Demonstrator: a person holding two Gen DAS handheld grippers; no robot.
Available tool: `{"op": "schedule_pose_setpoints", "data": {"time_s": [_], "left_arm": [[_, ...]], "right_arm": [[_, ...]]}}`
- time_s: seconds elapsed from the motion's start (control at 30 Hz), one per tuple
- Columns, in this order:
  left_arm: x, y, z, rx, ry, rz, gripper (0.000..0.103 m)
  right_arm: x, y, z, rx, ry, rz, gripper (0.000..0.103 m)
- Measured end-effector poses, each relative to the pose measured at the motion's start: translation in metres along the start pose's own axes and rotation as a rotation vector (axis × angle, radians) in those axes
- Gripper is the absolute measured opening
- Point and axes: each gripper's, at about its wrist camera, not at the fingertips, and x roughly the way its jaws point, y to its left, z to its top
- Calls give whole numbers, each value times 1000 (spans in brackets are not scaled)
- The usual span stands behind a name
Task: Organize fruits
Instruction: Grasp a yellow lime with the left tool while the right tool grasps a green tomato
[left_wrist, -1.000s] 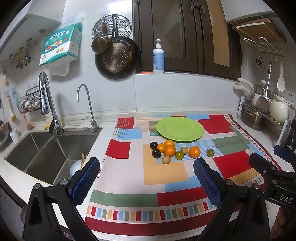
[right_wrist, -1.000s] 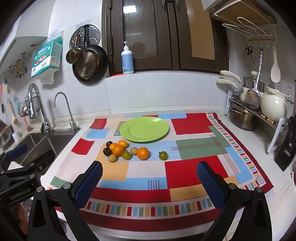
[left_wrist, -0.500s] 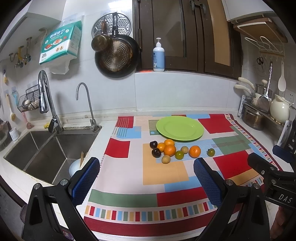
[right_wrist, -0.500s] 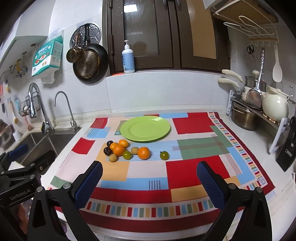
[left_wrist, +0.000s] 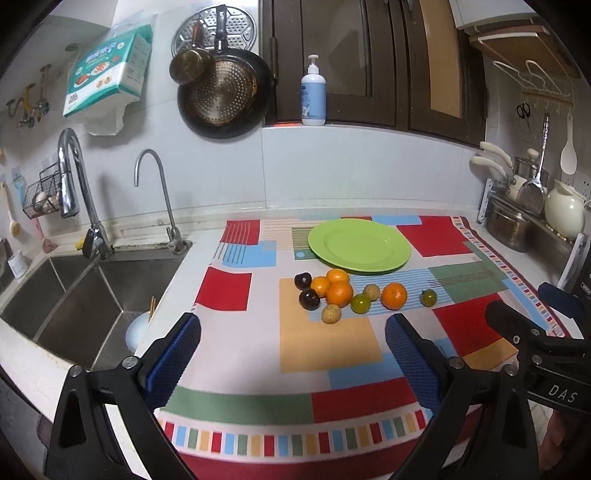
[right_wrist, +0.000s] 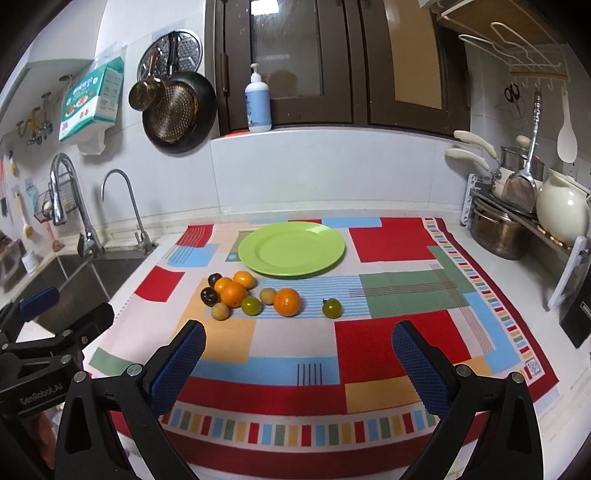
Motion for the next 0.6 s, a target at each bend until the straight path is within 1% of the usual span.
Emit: {"op": "schedule_pose_setpoints", "data": {"time_s": [0.1, 0.17, 0.23, 0.33, 0.4, 0.47, 0.6], "left_arm": [[15, 1, 2, 9, -9, 0, 96], [26, 3, 4, 6, -6, -12, 90], [37, 4, 4, 12, -1, -24, 89], [58, 3, 6, 31, 26, -49, 83], [71, 3, 7, 42, 48, -70, 82], [84, 1, 6, 54, 71, -92, 78], [102, -5, 4, 70, 116, -117, 76]], "right_arm": [[15, 1, 1, -7, 0, -10, 99], [26, 2, 4, -10, 10, -16, 96], [38, 3, 7, -11, 20, -21, 94], [53, 4, 8, -4, 32, -47, 90], [64, 3, 9, 5, 52, -52, 89], [75, 1, 9, 17, 74, -65, 86], [94, -5, 7, 45, 115, -88, 80]]}}
